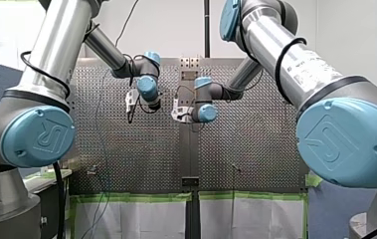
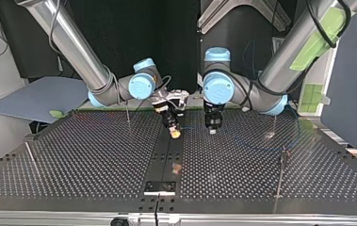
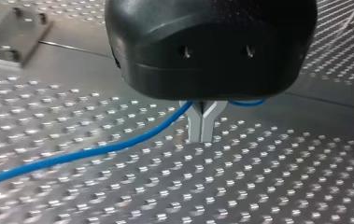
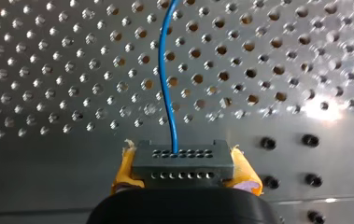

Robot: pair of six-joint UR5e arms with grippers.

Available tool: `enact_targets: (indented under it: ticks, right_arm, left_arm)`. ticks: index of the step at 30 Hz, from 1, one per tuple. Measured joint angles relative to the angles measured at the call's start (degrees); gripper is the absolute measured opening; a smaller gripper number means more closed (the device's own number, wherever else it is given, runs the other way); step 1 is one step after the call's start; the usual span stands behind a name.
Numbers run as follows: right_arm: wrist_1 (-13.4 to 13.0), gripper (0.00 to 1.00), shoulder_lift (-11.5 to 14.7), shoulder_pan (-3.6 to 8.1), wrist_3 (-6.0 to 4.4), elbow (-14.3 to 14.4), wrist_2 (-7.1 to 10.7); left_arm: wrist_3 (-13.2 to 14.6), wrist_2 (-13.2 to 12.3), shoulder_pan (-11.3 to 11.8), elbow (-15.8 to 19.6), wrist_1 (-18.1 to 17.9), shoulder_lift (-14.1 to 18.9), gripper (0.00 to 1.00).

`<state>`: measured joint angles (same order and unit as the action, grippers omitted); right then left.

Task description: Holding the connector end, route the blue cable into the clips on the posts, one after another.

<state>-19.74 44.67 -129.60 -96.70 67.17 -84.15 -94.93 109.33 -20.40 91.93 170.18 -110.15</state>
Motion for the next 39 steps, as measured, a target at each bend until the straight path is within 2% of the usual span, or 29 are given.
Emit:
enact_targets:
  ticks: [6, 10, 17, 30, 32, 37, 39]
  right_arm:
    - [-0.55, 0.0, 0.01, 0.63, 0.01, 1.69, -0.36]
    - [-2.25, 0.0, 0.03, 0.88, -0.2, 3.61, -0.67]
    - [-6.18, 0.0, -0.02, 1.29, -2.12, 7.57, -2.43]
    - [-13.12, 0.0, -0.12, 1.62, -1.27, 14.79, -5.06]
    - [-14.22, 0.0, -0.12, 1.75, -1.54, 15.92, -5.42]
    - [-17.13, 0.0, -0.13, 2.08, -2.99, 18.86, -5.76]
    - [-18.1, 0.0, -0.13, 2.2, -3.02, 19.85, -5.82]
  left_arm:
    - [0.51, 1.73, -1.36, 0.06, -0.61, -3.29, 0.0]
    - [0.15, 2.32, -2.22, 0.07, -1.98, -5.22, 0.0]
    - [-0.02, 2.63, -3.14, 0.07, -3.28, -7.05, 0.0]
    - [-0.87, 4.05, -6.79, 0.09, -7.09, -13.59, 0.0]
    - [-1.05, 4.94, -7.28, 0.28, -7.85, -13.94, 0.0]
    - [-1.69, 6.5, -8.1, 2.1, -10.25, -14.14, 0.0]
    - [-1.7, 6.64, -8.36, 2.89, -11.11, -14.14, 0.0]
